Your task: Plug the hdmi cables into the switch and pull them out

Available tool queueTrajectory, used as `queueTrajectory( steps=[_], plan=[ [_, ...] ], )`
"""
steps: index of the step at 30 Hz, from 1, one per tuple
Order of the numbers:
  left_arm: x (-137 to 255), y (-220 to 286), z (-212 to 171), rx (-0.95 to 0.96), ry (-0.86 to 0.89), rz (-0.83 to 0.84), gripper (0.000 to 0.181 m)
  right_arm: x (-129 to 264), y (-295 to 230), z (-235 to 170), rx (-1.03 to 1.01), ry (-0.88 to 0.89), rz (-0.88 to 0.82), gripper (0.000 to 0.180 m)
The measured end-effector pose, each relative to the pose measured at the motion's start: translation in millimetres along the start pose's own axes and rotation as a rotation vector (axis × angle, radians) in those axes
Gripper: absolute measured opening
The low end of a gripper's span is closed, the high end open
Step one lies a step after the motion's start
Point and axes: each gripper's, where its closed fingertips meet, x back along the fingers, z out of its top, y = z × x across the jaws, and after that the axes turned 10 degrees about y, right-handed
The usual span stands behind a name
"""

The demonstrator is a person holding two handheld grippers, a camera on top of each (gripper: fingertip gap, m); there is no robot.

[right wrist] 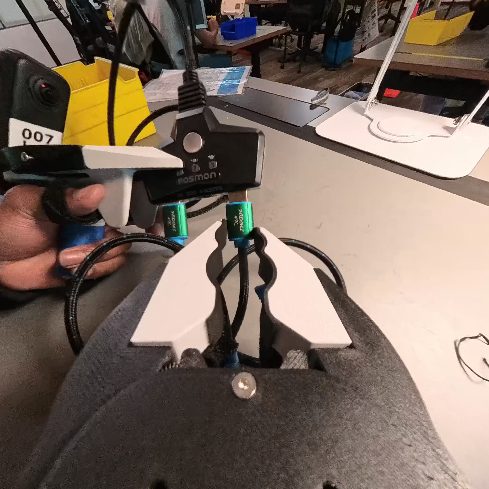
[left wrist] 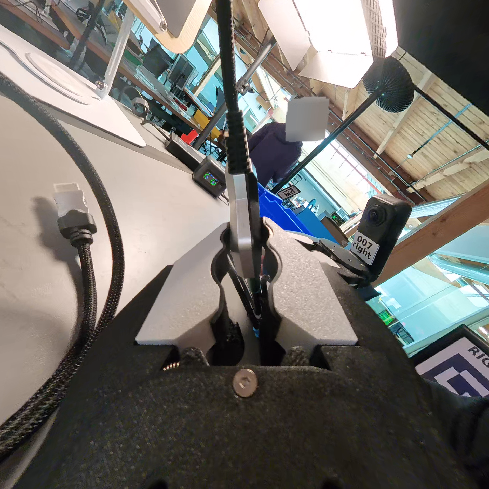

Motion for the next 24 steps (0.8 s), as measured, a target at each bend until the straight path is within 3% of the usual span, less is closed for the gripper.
queueTrajectory(
  steps=[5, 11, 17, 21, 24],
  plan=[
    [-0.3, 0.9, -7.2, -0.001, -0.056, -0.011, 0.022, 1.8, 4.0, -0.4, -0.025, -0.005, -0.007, 0.022],
    [0.3, 6.5, -10.9, -0.023, -0.110, -0.045, 0.022, 6.7, -3.5, 5.6, 0.124, 0.024, 0.066, 0.020],
    [7.7, 22.2, -34.0, -0.022, -0.351, -0.186, 0.022, 22.8, -5.5, 14.5, 0.298, 0.069, 0.176, 0.020],
    [16.9, 18.1, -44.7, -0.081, -0.487, -0.192, 0.023, 23.4, -12.1, 4.2, 0.371, 0.035, 0.220, 0.020],
    [11.2, 17.7, -33.7, -0.114, -0.416, -0.177, 0.041, 21.1, -23.2, -2.4, 0.430, 0.021, 0.251, 0.020]
  ],
)
